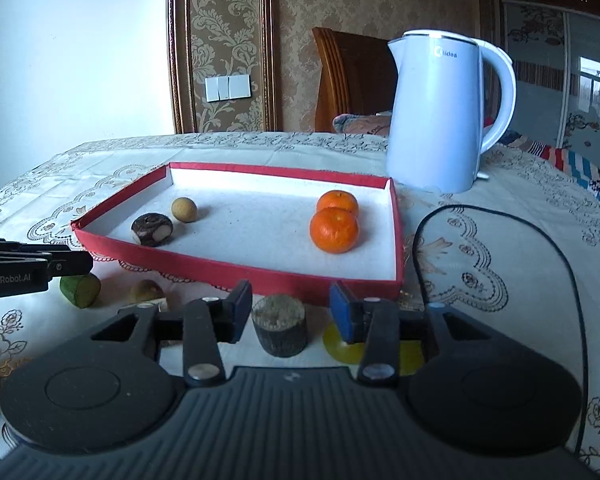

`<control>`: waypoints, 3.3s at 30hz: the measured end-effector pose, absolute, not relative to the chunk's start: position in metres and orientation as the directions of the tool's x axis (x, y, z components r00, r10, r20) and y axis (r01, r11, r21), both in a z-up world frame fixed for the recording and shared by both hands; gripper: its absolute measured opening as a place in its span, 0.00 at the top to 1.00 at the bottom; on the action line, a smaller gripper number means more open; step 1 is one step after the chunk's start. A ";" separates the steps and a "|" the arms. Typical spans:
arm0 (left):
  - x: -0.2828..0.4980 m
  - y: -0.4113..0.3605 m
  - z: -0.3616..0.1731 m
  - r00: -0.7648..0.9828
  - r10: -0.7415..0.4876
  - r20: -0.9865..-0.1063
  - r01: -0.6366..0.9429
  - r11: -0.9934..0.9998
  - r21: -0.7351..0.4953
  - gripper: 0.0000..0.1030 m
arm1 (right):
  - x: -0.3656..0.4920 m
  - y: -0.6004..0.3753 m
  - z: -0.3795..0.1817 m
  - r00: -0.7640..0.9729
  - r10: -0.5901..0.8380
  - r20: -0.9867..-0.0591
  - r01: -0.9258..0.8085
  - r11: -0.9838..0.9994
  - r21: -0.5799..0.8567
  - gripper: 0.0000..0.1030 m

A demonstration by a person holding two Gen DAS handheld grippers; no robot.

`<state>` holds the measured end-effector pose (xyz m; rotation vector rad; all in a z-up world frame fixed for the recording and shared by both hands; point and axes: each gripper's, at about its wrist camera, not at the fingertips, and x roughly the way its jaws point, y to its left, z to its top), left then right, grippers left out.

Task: Organize fruits
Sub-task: 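Carry the dark cylinder and green cube over the red tray with both grippers, then lower and open the right gripper releasing the cylinder while the left releases the green cube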

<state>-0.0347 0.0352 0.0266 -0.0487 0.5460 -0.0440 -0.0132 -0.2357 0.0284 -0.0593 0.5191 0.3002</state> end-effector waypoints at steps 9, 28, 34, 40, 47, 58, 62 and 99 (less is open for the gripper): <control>-0.041 0.031 0.026 0.856 -0.057 -0.513 0.052 0.998 -0.025 0.69 | -0.017 -0.220 0.019 0.830 0.238 -0.504 -0.319 0.945 -0.079 0.32; -0.024 0.024 0.006 0.808 -0.023 -0.589 0.071 0.996 0.059 0.65 | 0.001 -0.191 0.013 0.847 0.180 -0.501 -0.342 0.905 -0.253 0.73; -0.027 0.022 0.008 0.818 -0.024 -0.574 0.072 0.996 0.061 0.73 | -0.001 -0.199 0.014 0.853 0.189 -0.487 -0.328 0.919 -0.219 0.73; -0.031 0.026 0.014 0.839 -0.021 -0.544 0.054 0.998 0.044 0.73 | -0.007 -0.205 0.018 0.863 0.198 -0.464 -0.317 0.928 -0.194 0.73; -0.028 0.024 0.026 0.854 -0.030 -0.519 0.054 0.998 0.032 0.73 | -0.010 -0.208 0.032 0.893 0.188 -0.408 -0.286 0.939 -0.193 0.82; -0.018 0.015 0.033 0.858 -0.049 -0.512 0.076 0.997 0.031 0.73 | -0.011 -0.247 0.048 0.872 0.218 -0.439 -0.292 0.951 -0.107 0.62; -0.016 0.015 0.032 0.856 -0.063 -0.513 0.081 0.997 0.012 0.73 | -0.017 -0.260 0.042 0.815 0.296 -0.498 -0.352 0.936 -0.020 0.58; 0.022 -0.016 0.044 0.859 -0.095 -0.503 0.131 0.991 0.036 0.73 | 0.033 -0.216 0.042 0.866 0.198 -0.460 -0.275 0.955 -0.107 0.70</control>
